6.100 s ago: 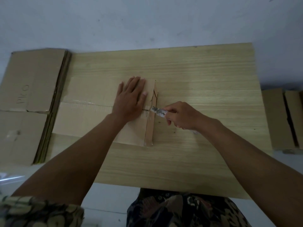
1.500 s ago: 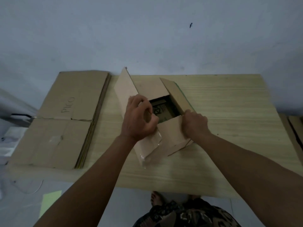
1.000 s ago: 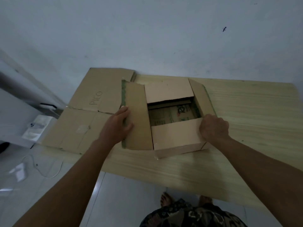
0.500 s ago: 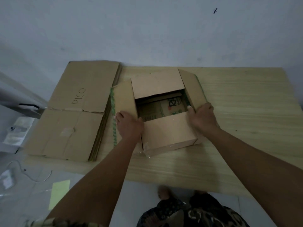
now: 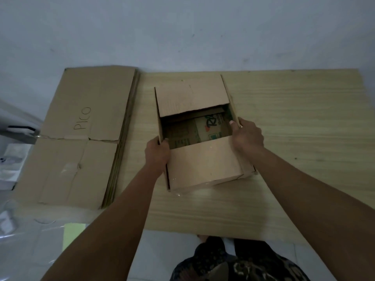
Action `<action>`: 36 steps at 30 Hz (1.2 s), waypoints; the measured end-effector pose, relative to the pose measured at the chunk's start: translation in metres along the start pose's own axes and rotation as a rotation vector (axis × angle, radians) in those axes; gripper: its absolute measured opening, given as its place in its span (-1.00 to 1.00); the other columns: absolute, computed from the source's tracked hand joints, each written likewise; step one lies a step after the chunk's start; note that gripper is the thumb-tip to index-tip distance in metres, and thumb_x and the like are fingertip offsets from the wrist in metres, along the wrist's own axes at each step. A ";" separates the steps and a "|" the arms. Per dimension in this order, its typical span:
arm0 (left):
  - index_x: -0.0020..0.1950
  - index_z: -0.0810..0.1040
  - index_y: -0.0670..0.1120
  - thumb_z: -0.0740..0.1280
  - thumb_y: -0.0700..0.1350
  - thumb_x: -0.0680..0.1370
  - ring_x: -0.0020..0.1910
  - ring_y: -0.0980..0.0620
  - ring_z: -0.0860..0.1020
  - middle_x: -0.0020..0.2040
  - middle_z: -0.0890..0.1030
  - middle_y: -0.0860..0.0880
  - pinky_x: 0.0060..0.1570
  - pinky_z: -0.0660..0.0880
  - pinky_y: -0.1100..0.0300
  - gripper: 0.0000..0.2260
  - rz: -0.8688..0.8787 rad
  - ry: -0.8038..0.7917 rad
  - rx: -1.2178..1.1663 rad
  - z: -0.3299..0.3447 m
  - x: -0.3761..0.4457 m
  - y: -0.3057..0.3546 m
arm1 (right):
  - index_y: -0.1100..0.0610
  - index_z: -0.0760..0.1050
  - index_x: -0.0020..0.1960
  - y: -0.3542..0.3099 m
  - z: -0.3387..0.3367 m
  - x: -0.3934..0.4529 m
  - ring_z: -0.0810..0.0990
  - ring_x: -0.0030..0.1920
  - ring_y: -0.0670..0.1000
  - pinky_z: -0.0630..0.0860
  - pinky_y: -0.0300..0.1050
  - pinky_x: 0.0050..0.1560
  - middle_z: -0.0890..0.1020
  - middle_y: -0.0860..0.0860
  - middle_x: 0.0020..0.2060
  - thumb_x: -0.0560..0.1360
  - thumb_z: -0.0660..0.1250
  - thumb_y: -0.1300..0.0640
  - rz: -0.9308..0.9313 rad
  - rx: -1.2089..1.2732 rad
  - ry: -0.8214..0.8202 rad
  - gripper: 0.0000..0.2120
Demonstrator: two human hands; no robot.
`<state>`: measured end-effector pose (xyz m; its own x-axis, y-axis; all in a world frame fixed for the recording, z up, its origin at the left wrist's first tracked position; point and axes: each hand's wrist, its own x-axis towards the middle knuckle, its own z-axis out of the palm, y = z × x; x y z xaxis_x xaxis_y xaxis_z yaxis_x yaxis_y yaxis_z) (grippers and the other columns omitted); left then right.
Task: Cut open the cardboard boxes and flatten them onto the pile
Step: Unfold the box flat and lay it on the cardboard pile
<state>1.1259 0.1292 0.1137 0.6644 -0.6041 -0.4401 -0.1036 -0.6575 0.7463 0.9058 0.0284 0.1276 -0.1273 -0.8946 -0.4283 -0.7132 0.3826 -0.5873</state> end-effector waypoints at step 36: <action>0.59 0.29 0.01 0.26 0.02 0.66 0.58 -0.06 0.20 0.61 0.24 -0.07 0.53 0.11 -0.11 -0.50 1.219 -0.365 1.051 0.013 0.085 0.107 | 0.04 0.53 0.36 -0.072 -0.054 -0.138 0.56 0.12 0.08 0.52 0.00 0.13 0.59 0.03 0.21 0.44 0.29 -0.45 -0.130 -0.633 -0.306 -0.29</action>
<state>1.1612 0.0016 0.1501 -0.3618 -0.9284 -0.0851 -0.9266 0.3481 0.1421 0.9376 0.1114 0.2660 0.1190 -0.7835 -0.6099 -0.9844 -0.0130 -0.1753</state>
